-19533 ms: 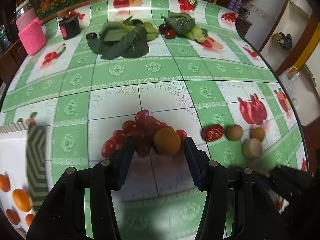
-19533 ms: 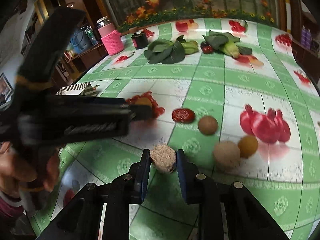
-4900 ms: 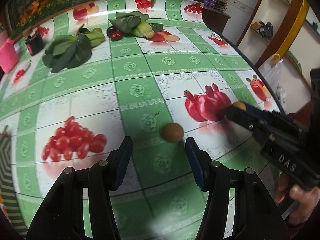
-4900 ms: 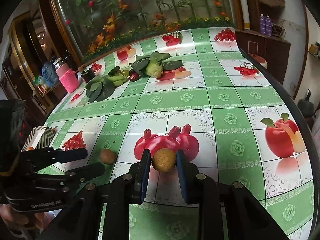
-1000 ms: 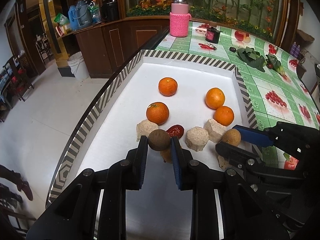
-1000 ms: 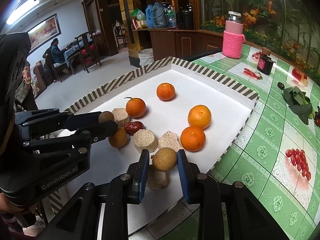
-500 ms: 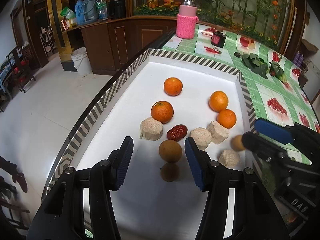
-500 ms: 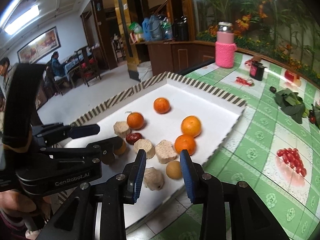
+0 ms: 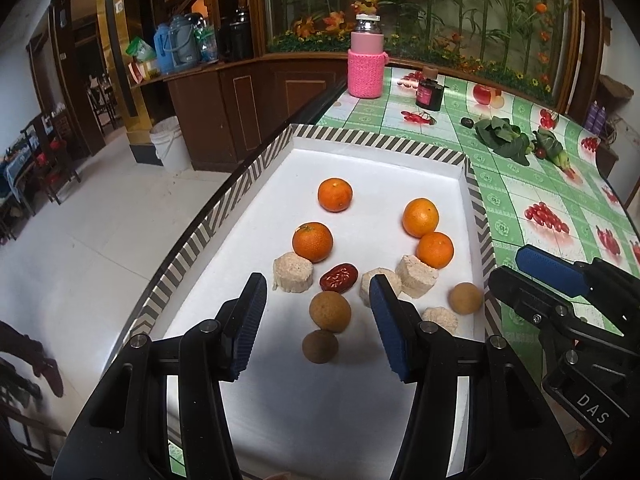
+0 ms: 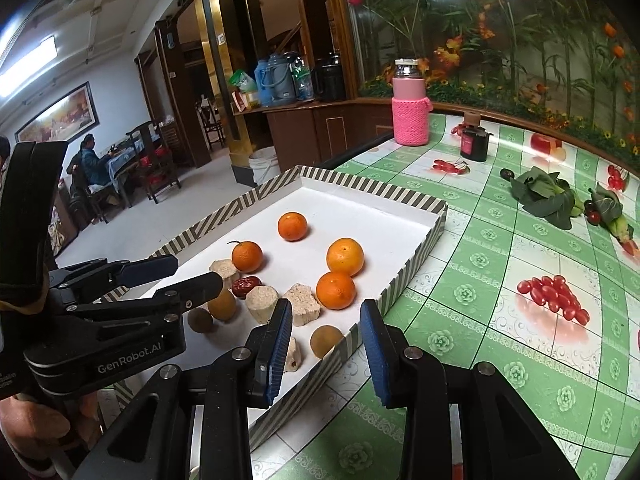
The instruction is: Organize fruits
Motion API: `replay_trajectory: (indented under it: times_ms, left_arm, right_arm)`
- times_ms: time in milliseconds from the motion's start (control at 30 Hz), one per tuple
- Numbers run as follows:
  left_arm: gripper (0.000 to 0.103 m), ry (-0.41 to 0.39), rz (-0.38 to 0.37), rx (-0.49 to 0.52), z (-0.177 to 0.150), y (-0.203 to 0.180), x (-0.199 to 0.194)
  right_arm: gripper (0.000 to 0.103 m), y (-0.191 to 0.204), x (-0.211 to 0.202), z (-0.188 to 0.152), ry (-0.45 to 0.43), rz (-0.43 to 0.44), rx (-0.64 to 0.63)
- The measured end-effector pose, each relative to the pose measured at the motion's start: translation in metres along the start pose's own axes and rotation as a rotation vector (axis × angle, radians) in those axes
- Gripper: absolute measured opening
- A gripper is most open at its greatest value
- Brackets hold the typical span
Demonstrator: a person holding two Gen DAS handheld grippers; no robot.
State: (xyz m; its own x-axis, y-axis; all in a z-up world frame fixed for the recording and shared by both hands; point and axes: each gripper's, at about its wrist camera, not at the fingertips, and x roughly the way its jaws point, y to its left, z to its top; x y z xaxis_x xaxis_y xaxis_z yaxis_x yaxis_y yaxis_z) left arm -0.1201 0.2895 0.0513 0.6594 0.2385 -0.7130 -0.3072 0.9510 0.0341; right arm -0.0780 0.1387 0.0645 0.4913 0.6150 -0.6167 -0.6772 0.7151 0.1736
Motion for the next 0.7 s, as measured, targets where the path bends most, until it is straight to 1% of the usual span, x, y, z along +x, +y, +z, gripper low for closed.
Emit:
replay_trajectory:
  times_ms: [167, 300, 467, 567, 700]
  left_arm:
    - [0.054, -0.011, -0.018, 0.002, -0.0004, -0.0028, -0.0040]
    - [0.054, -0.032, 0.028, 0.034, -0.0018, -0.0089, -0.0075]
    - [0.054, -0.019, 0.016, 0.024, -0.0014, -0.0087, -0.0043]
    - [0.054, -0.021, 0.022, 0.028, -0.0015, -0.0098, -0.0038]
    - [0.054, -0.025, 0.005, 0.022, -0.0011, -0.0099, -0.0044]
  right_arm:
    - [0.034, -0.0049, -0.0022, -0.0016, -0.001, 0.005, 0.020]
    - [0.034, -0.0062, -0.0031, -0.0033, 0.002, 0.006, 0.025]
    - [0.034, -0.0059, -0.0025, -0.0036, 0.004, 0.011, 0.023]
    - [0.034, -0.0057, -0.0015, -0.0033, 0.006, 0.012, 0.021]
    - [0.034, -0.0066, 0.0006, -0.0030, 0.013, 0.014, 0.025]
